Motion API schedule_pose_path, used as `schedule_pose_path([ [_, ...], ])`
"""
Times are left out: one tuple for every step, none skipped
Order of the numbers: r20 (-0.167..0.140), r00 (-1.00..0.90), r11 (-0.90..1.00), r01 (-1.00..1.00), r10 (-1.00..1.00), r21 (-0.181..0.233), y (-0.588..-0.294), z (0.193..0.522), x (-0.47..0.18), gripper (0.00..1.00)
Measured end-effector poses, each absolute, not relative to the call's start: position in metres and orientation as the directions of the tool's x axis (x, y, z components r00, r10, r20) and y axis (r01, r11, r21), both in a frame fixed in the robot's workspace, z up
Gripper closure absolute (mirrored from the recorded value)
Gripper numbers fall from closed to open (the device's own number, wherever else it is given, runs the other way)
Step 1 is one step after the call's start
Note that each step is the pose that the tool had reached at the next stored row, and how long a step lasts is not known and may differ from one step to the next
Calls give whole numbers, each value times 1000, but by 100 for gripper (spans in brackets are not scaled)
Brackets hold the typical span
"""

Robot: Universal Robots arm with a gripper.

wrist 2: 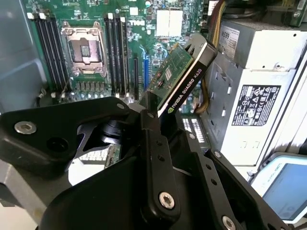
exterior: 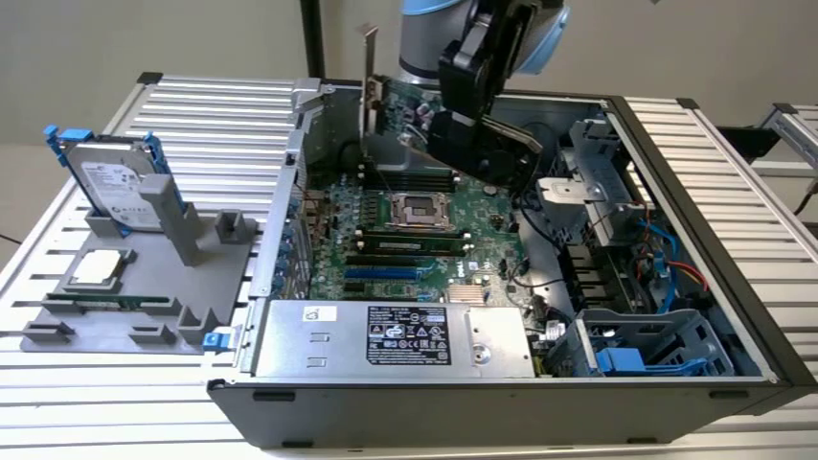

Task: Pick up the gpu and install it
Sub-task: 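Insert the gpu into the slot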

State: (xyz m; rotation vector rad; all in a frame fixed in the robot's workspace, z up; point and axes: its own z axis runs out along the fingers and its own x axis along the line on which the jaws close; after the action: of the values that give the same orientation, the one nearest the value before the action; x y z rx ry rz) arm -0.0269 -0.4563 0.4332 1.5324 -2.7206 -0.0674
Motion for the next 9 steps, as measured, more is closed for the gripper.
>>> schedule_pose_path([
  [-5, -512, 512, -858, -859, 47, -456, 433, -27, 100],
  [-5, -506, 506, -862, -862, 47, -456, 433, -27, 100],
  [-5, -500, 500, -865, -866, 47, -456, 433, -27, 100],
  [-5, -494, 494, -868, -869, 47, -456, 433, -27, 100],
  [-5, -488, 488, -872, -873, 47, -456, 433, -27, 100],
  [-5, -483, 482, -875, -876, 47, -456, 433, -27, 100],
  [-5, -477, 476, -878, -879, 47, -456, 433, -27, 100],
  [-5, -471, 470, -881, -882, 47, -456, 433, -27, 100],
  [-5, -458, 457, -888, -889, 47, -456, 433, -27, 100],
])
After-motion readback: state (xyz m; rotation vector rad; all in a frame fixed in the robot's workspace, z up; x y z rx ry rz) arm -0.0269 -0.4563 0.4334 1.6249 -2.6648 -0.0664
